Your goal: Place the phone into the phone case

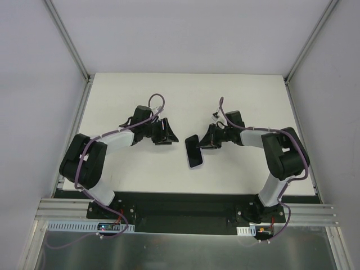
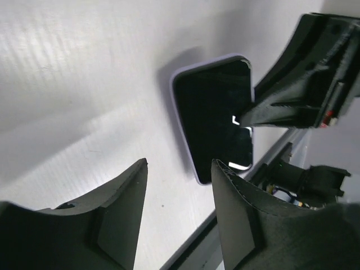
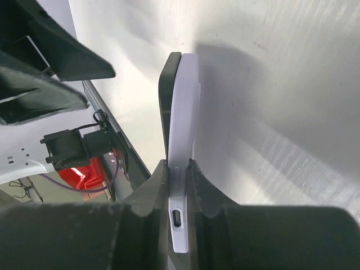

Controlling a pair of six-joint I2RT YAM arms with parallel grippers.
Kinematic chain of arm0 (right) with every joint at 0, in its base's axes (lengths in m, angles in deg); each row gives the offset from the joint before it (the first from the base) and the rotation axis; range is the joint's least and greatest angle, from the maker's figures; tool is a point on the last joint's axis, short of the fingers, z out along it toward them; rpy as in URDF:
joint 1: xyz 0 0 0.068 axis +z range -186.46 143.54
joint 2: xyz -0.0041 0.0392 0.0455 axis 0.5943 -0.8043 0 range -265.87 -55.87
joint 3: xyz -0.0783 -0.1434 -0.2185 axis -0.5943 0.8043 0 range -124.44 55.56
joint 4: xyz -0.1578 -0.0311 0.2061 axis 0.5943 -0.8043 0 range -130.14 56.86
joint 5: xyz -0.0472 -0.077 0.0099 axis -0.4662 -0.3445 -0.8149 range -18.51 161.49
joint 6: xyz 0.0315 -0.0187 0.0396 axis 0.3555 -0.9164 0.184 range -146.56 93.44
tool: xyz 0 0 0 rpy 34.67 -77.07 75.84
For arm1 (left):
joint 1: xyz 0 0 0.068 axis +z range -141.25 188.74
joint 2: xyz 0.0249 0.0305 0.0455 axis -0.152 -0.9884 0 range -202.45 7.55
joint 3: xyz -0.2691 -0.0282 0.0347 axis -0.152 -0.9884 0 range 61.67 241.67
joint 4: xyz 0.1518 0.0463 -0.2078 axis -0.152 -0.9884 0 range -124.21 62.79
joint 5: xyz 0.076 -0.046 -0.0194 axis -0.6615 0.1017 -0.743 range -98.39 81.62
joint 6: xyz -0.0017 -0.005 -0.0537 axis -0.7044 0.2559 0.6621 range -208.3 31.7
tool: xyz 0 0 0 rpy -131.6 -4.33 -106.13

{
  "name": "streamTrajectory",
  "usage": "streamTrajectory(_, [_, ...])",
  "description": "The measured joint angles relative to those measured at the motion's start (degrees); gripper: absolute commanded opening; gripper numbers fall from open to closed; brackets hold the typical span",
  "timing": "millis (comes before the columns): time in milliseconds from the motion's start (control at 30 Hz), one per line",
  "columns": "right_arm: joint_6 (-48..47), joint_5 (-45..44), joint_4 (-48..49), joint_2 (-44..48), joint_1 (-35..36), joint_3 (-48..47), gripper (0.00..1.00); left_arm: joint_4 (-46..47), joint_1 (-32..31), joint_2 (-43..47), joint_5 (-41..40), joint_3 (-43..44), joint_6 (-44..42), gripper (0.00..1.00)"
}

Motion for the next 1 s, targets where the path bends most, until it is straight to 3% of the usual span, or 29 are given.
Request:
streamTrajectory(267, [0.6,-1.0,-3.4,6.0,0.2,-1.6,0.08,13.7,1.2,6.0,10.8,-7.0,0.5,0.65])
streamTrajectory(400, [3.3,-0.8,-0.9,8.9,0.2,-3.6,0.08,22.9,2.3,5.7,16.1,-10.7,5.7,0.72])
streamTrajectory(533, [7.2,-0.5,2.5,11.9,0.4,-3.7,0.08,26.4,2.3,5.7,18.1,-10.8,7.5,0.77])
streamTrajectory(867, [20.6,1.4,20.0,14.6,1.7,-0.7,0.11,30.9,0.5,5.7,19.6,-9.5,11.9,0.75])
streamTrajectory(1000, [24.7,3.0,25.9,14.6,2.0,1.2,0.16,33.9,-1.5,5.8,19.9,-8.7,14.4,0.63])
